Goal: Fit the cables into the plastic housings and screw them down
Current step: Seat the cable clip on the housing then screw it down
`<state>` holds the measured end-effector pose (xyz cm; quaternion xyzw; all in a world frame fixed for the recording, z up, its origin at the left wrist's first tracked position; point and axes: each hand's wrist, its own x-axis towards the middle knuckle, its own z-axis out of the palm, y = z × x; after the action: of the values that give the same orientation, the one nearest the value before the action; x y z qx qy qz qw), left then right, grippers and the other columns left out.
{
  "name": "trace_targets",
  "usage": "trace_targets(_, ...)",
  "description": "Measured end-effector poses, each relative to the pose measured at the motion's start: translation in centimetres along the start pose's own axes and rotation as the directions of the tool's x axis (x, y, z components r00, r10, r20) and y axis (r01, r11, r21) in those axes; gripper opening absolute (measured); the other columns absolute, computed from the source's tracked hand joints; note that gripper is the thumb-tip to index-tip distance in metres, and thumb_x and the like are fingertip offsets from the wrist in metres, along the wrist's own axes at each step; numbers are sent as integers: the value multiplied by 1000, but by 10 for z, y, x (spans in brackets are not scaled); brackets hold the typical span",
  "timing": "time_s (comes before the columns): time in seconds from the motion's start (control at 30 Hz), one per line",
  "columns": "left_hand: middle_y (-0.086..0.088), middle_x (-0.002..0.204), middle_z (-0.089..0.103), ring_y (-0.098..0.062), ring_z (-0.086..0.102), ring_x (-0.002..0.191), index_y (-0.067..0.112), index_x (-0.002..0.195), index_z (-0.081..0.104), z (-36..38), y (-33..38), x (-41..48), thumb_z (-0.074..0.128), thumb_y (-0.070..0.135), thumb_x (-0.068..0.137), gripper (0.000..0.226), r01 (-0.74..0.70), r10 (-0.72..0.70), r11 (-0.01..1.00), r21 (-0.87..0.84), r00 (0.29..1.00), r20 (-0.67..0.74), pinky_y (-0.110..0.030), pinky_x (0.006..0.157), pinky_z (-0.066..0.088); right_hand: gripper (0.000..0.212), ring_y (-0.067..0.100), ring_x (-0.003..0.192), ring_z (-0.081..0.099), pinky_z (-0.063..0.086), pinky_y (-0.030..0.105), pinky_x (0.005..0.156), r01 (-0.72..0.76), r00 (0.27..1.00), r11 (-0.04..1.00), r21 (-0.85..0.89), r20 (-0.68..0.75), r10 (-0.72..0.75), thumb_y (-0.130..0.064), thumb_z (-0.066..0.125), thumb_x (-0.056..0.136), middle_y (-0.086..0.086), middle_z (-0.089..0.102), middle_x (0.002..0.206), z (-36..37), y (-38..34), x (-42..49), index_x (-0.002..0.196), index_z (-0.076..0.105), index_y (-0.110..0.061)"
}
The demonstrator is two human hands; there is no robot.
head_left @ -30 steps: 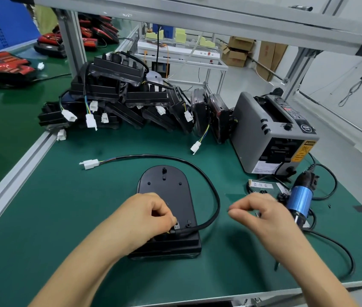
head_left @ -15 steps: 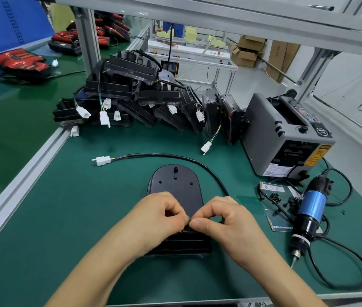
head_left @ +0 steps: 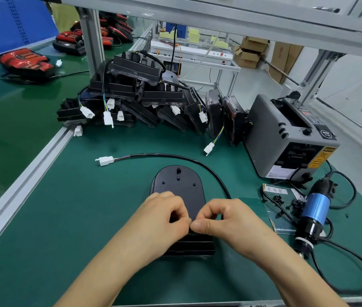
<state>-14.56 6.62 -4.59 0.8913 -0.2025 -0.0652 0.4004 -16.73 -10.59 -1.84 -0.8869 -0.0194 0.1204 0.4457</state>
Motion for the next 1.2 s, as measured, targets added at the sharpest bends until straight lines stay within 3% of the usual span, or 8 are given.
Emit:
trace_targets(0.3,13,83,56,0,47,90,31,64,54,2,2,2,60,31,79,17,0,4,999,46,996,-86,-15,72,36,18,-4,48,45,35,9,51,-9,1000,1000,-22,15,9,-31,79,75,-12,60,61,-1,1,1,63,65,-26)
trace_targets(0.53,12,85,58,1,47,95,28,67,59,1,1,2,59,27,78,11,36,-35,996,-83,999,13,-19,81,39,18,-4,43,40,32,8,48,-17,999,1000,10,36,17,-31,79,73,-13,56,58,-5,0,0,64,64,-25)
trace_targets(0.73,14,85,58,1,47,96,28,68,59,6,-2,-4,59,22,81,14,9,-15,987,-159,999,-37,-19,84,39,17,-3,52,45,36,11,52,4,1000,1000,3,18,-4,-32,80,71,-12,60,63,-5,2,1,70,68,-20)
trace_targets(1.07,17,87,55,-2,46,99,28,68,55,9,-4,-9,57,18,85,20,-64,49,981,-184,995,-89,-10,79,35,11,-5,48,46,34,10,53,50,999,999,16,-7,-50,-27,78,75,-16,63,62,-1,5,-3,69,68,-26)
trace_targets(1.2,17,87,55,0,45,100,28,68,55,10,-2,-9,56,20,85,19,-60,46,983,-176,995,-83,-10,81,35,15,-5,60,49,34,13,59,61,998,998,-29,-14,-62,-32,78,74,-15,62,68,0,8,-2,66,65,-31)
